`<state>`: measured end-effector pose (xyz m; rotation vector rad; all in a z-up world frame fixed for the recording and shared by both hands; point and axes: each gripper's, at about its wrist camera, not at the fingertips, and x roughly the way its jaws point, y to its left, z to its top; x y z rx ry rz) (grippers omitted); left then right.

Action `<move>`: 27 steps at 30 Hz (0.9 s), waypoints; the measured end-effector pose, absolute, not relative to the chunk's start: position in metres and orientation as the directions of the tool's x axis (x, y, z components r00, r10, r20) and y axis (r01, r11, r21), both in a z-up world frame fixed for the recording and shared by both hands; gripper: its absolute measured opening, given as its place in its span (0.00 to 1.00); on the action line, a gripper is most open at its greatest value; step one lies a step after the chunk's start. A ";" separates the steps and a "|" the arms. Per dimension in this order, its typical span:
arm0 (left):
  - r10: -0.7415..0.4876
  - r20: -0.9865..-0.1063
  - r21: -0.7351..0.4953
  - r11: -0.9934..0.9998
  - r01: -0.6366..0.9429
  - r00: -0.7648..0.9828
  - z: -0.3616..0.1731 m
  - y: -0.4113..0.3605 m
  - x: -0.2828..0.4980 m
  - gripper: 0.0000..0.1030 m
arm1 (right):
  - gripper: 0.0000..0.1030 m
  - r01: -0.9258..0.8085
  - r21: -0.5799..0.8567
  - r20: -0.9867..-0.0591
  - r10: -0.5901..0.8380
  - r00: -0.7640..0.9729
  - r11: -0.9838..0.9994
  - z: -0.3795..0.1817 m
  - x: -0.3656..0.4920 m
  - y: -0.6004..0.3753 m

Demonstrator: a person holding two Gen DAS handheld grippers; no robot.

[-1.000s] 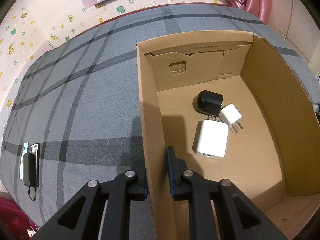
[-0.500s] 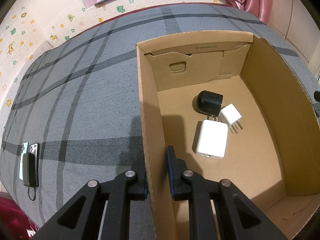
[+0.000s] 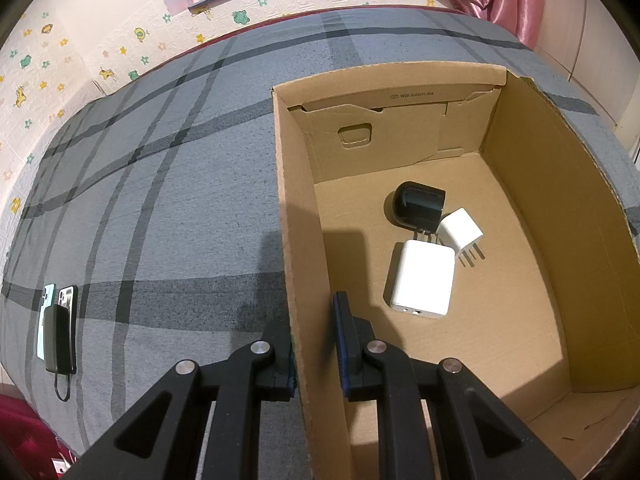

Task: Organize rigid objects
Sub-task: 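Carry the light-blue bottle over the box with the right gripper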

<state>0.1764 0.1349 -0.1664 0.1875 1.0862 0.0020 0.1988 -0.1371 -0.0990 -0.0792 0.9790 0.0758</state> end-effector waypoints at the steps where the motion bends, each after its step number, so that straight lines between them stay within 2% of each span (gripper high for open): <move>1: 0.093 -0.879 0.152 0.984 0.090 0.467 -0.167 0.135 0.176 0.15 | 0.88 -0.106 -0.034 -0.829 0.031 0.559 0.994 -0.096 0.199 -0.133; 17: 0.083 -0.881 0.140 0.986 0.089 0.467 -0.166 0.139 0.177 0.15 | 0.88 -0.227 -0.037 -0.809 0.104 0.579 0.973 -0.075 0.210 -0.071; 27: 0.078 -0.880 0.134 0.987 0.088 0.468 -0.166 0.139 0.176 0.15 | 0.88 -0.286 -0.016 -0.814 0.154 0.560 0.958 -0.081 0.212 -0.037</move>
